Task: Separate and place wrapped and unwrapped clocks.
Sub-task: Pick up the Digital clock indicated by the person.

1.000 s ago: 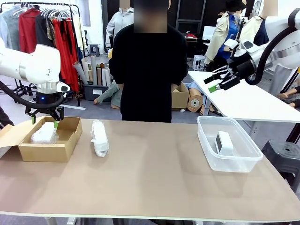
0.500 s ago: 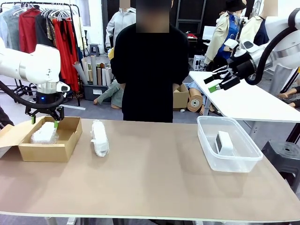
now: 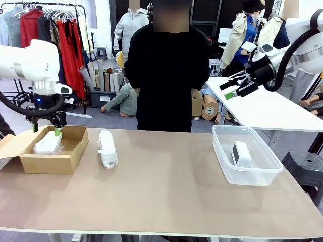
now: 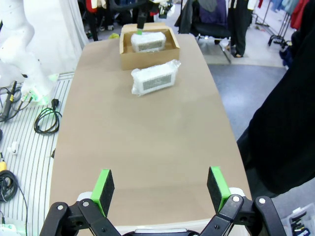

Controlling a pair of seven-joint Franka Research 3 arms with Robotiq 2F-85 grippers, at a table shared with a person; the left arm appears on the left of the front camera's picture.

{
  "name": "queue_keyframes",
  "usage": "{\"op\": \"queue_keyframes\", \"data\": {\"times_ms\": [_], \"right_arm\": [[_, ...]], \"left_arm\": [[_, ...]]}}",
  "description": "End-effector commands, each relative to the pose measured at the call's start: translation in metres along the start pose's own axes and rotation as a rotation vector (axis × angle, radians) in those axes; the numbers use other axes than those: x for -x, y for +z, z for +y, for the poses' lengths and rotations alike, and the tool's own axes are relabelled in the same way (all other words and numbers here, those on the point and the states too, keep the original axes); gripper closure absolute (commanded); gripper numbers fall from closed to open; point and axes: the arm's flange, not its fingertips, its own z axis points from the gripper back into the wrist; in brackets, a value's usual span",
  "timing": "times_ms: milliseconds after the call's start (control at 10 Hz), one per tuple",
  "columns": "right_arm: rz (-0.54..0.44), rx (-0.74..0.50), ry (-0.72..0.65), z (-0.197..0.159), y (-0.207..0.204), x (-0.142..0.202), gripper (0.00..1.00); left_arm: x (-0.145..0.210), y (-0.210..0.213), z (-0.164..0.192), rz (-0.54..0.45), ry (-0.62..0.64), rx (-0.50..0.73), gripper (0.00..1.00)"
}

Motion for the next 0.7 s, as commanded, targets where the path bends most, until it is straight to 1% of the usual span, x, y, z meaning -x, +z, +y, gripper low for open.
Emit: {"op": "queue_keyframes", "data": {"times_ms": [0,200,400,500,600], "right_arm": [[-0.001,0.005,0.004,0.000,0.001,-0.002,0.00],[-0.001,0.005,0.004,0.000,0.001,-0.002,0.00],[-0.001,0.005,0.004,0.000,0.001,-0.002,0.00],[-0.001,0.005,0.004,0.000,0.001,-0.002,0.00],[-0.001,0.005,0.004,0.000,0.001,-0.002,0.00]], "left_arm": [[0.016,0.026,0.009,-0.019,-0.146,0.082,0.00],[0.035,0.049,0.021,-0.123,-0.375,0.190,0.00],[0.052,0.062,0.024,-0.164,-0.643,0.251,0.00],[0.056,0.067,0.025,-0.227,-0.739,0.283,0.00],[0.061,0.073,0.023,-0.350,-0.811,0.283,0.00]]}}
